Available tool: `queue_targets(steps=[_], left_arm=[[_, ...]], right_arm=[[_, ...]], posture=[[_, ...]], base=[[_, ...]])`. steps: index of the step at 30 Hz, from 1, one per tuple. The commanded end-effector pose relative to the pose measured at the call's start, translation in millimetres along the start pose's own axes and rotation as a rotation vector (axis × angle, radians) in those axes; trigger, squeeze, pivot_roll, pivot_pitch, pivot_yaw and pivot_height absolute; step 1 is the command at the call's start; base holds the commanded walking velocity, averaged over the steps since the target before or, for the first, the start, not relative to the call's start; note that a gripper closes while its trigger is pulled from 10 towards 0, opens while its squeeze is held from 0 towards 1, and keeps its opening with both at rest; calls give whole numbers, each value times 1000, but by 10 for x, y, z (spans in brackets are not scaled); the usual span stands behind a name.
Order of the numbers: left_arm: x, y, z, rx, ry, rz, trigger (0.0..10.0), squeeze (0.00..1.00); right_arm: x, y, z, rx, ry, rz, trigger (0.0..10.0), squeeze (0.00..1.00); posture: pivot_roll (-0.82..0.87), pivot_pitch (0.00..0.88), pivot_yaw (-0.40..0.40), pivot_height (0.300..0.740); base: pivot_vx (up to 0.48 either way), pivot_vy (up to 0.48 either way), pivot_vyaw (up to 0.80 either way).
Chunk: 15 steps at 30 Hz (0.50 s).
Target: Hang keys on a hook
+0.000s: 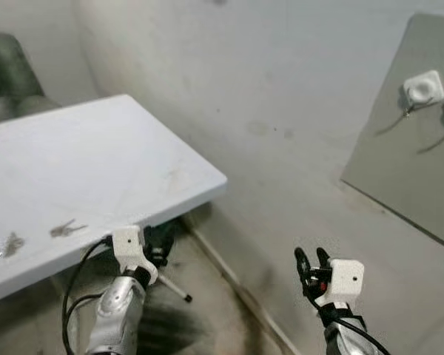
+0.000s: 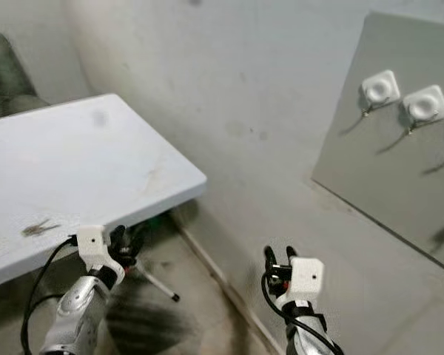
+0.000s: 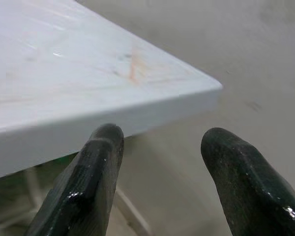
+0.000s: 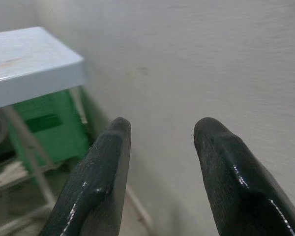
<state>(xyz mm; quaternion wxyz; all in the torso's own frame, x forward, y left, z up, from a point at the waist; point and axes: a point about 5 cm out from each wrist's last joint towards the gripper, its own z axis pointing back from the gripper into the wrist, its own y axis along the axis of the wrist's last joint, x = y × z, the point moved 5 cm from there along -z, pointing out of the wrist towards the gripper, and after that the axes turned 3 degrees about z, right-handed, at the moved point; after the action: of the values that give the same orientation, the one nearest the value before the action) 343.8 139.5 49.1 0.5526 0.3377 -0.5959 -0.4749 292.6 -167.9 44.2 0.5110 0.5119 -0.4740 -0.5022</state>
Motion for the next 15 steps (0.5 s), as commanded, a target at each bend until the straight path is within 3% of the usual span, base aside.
queue_targets(steps=[1, 15], left_arm=[[69, 1, -24, -5, -24, -15, 10000, 0], [67, 79, -43, 21, -13, -27, 10000, 0]], right_arm=[[78, -8, 12, -6, -17, 6, 10000, 0], [99, 47, -48, 7, -13, 14, 10000, 0]], posture=[[-12, 0, 5, 740], [0, 8, 5, 740]], base=[[0, 0, 800], [0, 0, 800]])
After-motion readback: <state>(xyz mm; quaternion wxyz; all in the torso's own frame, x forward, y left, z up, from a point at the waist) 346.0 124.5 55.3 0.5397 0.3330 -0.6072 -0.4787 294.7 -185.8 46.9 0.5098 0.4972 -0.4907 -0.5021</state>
